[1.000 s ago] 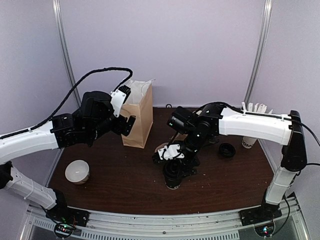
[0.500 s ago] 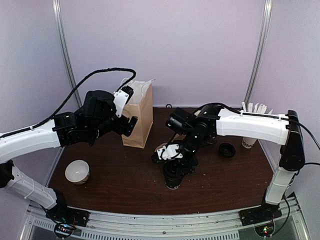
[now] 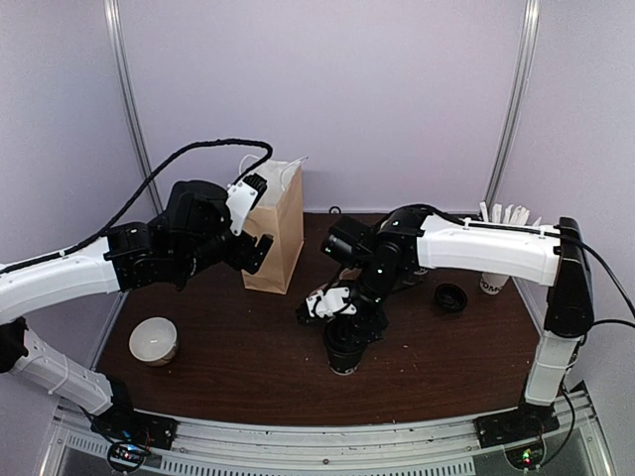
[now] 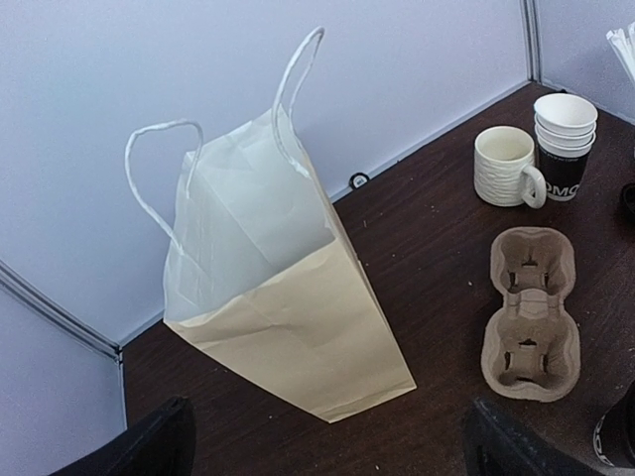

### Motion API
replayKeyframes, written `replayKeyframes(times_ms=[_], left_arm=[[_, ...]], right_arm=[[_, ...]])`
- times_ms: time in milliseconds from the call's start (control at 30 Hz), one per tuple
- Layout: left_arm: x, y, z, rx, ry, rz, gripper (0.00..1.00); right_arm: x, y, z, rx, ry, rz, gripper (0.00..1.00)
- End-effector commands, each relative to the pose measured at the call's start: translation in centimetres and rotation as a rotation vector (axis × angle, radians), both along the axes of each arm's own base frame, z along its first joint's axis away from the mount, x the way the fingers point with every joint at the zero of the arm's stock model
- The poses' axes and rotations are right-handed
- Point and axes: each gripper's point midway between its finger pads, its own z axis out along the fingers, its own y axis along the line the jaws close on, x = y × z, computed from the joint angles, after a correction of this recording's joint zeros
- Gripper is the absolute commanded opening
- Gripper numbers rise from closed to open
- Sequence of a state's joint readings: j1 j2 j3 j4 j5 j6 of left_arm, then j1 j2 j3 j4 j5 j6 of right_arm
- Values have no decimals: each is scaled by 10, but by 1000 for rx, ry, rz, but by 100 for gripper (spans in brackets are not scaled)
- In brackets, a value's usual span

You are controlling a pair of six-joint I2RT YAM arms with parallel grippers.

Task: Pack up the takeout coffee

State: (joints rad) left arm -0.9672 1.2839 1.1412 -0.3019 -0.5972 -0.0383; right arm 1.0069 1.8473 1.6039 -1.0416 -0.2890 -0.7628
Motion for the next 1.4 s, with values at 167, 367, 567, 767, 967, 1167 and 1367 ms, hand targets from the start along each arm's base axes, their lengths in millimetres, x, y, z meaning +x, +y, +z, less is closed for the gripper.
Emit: replayKeyframes(times_ms=[167,367,567,767,967,1167,1367], left_arm=[[3,-2,15,-9,-28,-12,97],[5,-1,13,-2,-28,1,97],[7,-2,10,1,-22,0,98],[9,-4,4,6,6,-10,98],[10,-6,1,0,29,-16,98],[10,-5,3,-3,28,-13,98],[10,-3,6,-8,25,-10,98]], right_arm=[[-1,-32,30,-32,-7,-72,68],[21,-91,40,-9,34,-265,68],[46,-177,41,2,14,-540,68],[53,-258,33,-55,-41,-757,68],[55,-318,14,-113,-26,-921,67],[51,-346,-5,-126,19,-999,67],[54,-356,-8,-110,33,-1048,67]])
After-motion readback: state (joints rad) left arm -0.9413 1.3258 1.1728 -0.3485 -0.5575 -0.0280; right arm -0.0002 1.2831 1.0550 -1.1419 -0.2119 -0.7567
